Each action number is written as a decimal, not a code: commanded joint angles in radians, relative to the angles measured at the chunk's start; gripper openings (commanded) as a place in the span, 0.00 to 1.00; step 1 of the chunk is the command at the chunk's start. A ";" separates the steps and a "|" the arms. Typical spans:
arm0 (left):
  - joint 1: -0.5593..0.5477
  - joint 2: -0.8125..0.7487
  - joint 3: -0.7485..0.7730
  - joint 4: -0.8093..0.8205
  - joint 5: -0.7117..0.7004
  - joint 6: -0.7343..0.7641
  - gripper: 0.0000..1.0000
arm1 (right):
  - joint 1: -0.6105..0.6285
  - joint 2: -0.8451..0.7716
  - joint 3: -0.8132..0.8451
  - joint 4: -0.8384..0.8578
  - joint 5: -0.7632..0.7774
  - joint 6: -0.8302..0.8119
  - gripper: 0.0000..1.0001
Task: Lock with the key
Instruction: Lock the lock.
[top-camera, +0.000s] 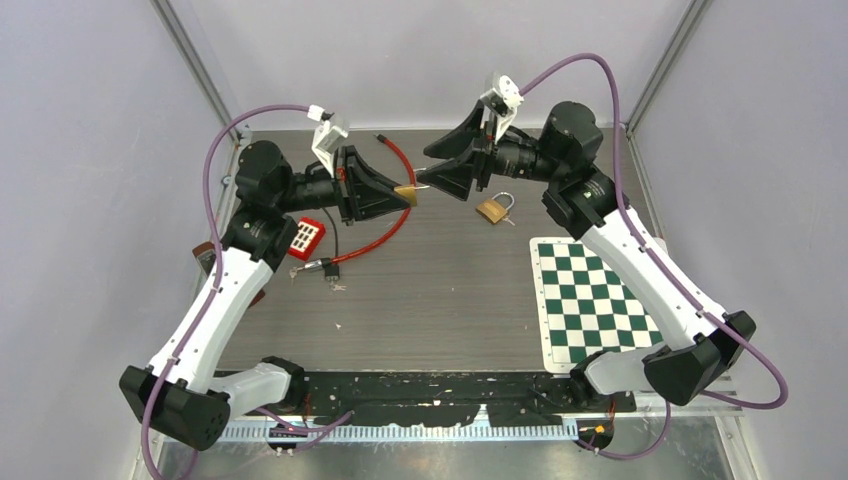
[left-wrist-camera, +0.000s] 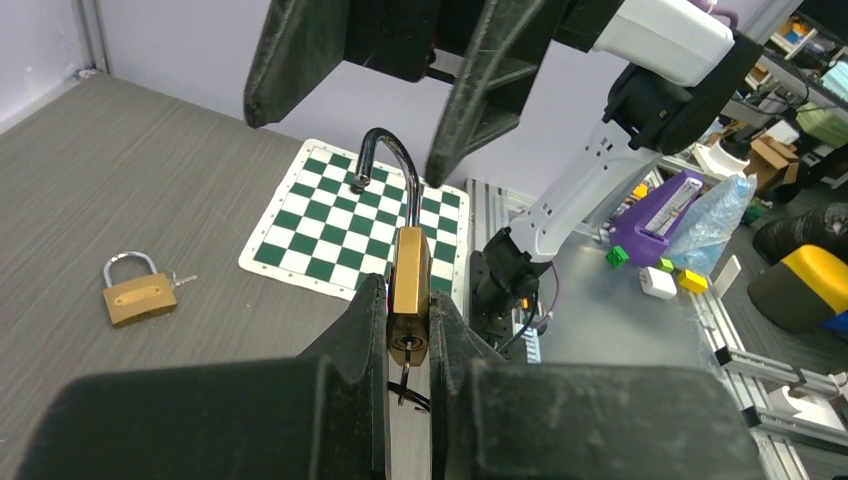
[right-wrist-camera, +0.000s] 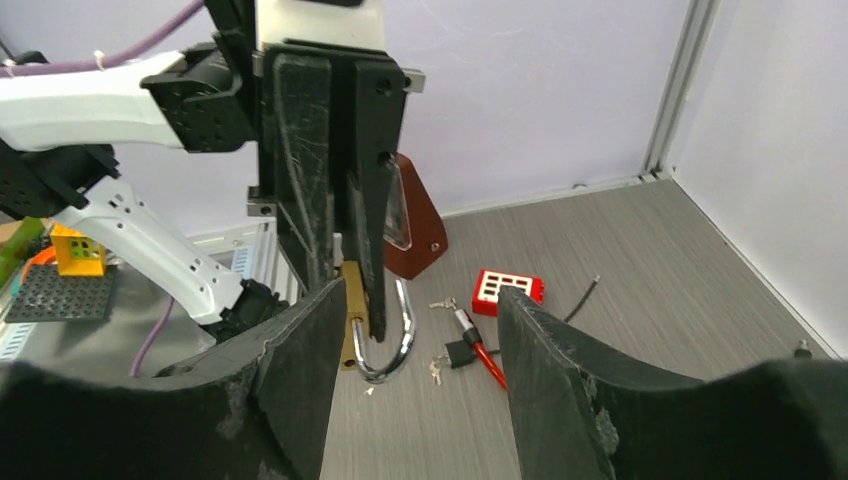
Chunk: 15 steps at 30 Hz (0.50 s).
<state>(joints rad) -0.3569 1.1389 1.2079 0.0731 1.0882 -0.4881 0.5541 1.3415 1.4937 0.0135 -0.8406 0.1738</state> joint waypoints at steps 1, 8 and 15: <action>0.004 -0.030 0.035 0.016 0.039 0.052 0.00 | 0.001 0.012 0.060 -0.123 0.051 -0.086 0.63; 0.004 -0.040 0.037 0.001 0.092 0.109 0.00 | 0.000 0.045 0.097 -0.273 0.147 -0.138 0.63; 0.004 -0.044 0.041 -0.009 0.046 0.151 0.00 | -0.013 0.084 0.160 -0.385 0.202 -0.110 0.58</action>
<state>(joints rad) -0.3569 1.1233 1.2091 0.0414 1.1526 -0.3733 0.5529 1.4063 1.5574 -0.3130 -0.6796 0.0498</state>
